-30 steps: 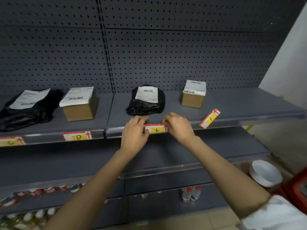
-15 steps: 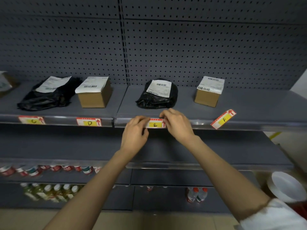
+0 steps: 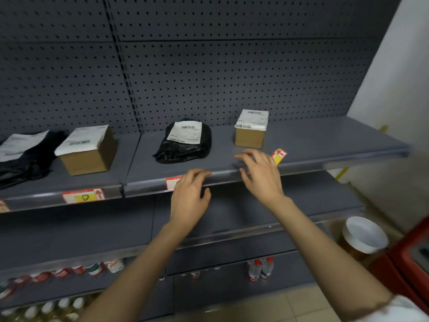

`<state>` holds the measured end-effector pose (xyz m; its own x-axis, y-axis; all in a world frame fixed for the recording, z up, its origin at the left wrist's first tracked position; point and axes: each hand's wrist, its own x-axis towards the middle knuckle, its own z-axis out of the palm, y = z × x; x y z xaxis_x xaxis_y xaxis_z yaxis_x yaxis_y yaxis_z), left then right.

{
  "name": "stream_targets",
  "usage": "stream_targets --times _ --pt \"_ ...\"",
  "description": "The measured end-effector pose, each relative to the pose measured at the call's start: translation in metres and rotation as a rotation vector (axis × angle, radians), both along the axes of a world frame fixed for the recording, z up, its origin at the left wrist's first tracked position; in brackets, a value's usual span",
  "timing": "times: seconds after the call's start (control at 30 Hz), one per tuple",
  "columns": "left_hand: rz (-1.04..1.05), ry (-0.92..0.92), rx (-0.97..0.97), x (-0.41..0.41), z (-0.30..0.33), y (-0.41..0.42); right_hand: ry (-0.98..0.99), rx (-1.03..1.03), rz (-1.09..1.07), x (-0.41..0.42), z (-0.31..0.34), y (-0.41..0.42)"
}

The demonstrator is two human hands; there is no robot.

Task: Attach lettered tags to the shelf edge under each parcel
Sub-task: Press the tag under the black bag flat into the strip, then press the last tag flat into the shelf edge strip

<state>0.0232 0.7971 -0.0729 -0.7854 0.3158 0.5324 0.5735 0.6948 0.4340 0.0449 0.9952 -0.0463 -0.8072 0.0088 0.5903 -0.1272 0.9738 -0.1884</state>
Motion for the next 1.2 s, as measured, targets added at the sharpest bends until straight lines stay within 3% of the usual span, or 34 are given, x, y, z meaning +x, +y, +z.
stream_targets --times 0.2,0.43,0.7,0.87,1.03,1.2 --pt "-0.085 -0.014 -0.005 -0.001 0.007 0.064 -0.090 0.019 -0.109 0.004 0.010 0.061" --pt "-0.051 -0.075 0.036 -0.003 0.009 0.137 -0.120 -0.027 -0.028 0.001 0.012 0.117" --pt "0.101 -0.017 0.083 0.005 -0.008 0.156 -0.097 -0.314 0.147 -0.008 0.000 0.127" --pt "0.218 -0.016 0.097 0.005 -0.008 0.150 -0.108 -0.388 0.215 -0.017 -0.004 0.128" --pt "0.256 -0.017 0.068 0.008 -0.009 0.154 -0.291 -0.308 0.326 -0.029 0.016 0.136" --pt "0.269 -0.019 0.046 0.008 -0.010 0.156 -0.438 -0.151 0.306 -0.041 0.032 0.142"
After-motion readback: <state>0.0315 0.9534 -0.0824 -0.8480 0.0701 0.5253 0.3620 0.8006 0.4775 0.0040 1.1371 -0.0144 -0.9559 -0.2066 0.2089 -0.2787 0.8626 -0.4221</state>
